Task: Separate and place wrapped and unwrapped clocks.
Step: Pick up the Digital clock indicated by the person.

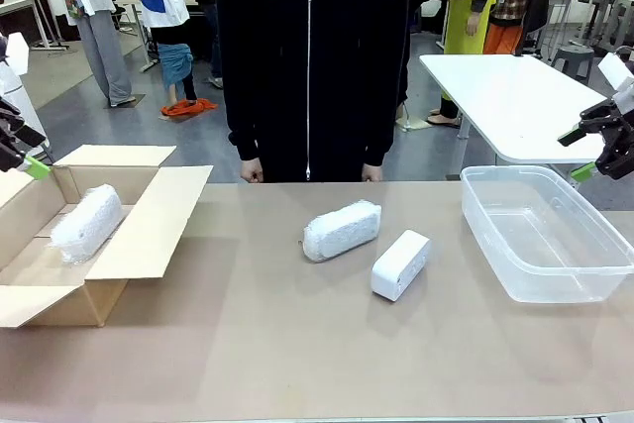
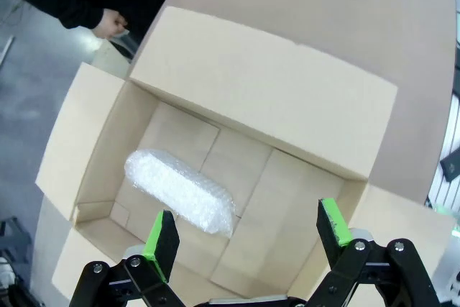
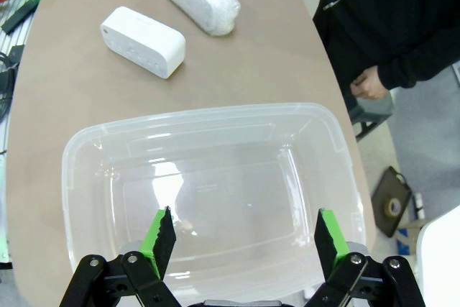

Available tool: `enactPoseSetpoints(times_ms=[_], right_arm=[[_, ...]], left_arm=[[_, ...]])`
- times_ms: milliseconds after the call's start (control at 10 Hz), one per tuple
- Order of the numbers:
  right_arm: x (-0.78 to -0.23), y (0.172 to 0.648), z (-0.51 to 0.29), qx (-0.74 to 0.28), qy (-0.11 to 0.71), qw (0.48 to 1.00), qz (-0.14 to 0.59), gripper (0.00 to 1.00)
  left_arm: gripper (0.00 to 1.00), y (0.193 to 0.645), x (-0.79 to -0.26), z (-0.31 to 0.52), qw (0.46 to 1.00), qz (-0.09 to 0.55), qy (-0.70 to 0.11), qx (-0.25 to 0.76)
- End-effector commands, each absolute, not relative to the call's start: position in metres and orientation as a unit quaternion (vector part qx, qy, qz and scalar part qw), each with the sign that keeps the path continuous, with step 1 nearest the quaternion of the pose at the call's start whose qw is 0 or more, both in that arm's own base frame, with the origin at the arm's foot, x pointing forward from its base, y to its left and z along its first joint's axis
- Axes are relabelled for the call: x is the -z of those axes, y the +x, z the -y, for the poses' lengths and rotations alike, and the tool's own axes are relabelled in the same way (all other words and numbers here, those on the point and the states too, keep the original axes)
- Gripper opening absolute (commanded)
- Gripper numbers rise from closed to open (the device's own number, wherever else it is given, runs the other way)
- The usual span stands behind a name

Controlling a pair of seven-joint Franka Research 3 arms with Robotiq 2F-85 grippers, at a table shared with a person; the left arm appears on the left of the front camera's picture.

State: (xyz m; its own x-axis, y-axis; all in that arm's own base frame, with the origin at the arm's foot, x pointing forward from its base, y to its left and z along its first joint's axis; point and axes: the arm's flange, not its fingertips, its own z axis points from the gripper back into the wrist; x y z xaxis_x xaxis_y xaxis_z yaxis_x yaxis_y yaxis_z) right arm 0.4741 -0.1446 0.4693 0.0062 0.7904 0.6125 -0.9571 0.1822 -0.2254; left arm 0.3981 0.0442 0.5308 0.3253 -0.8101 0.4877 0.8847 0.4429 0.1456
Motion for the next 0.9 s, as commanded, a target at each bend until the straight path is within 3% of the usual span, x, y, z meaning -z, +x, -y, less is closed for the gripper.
enactPoseSetpoints(times_ms=[0,800], right_arm=[[-0.468,0.475,0.143,-0.627,0.130,0.697,0.323,1.00],[-0.468,0.475,0.143,-0.627,0.130,0.697,0.323,1.00]], left_arm=[[1.00,0.411,-0.533,-0.063,0.800,0.226,-0.081,0.550],[1.00,0.387,-0.547,-0.108,0.722,0.257,-0.142,0.626]])
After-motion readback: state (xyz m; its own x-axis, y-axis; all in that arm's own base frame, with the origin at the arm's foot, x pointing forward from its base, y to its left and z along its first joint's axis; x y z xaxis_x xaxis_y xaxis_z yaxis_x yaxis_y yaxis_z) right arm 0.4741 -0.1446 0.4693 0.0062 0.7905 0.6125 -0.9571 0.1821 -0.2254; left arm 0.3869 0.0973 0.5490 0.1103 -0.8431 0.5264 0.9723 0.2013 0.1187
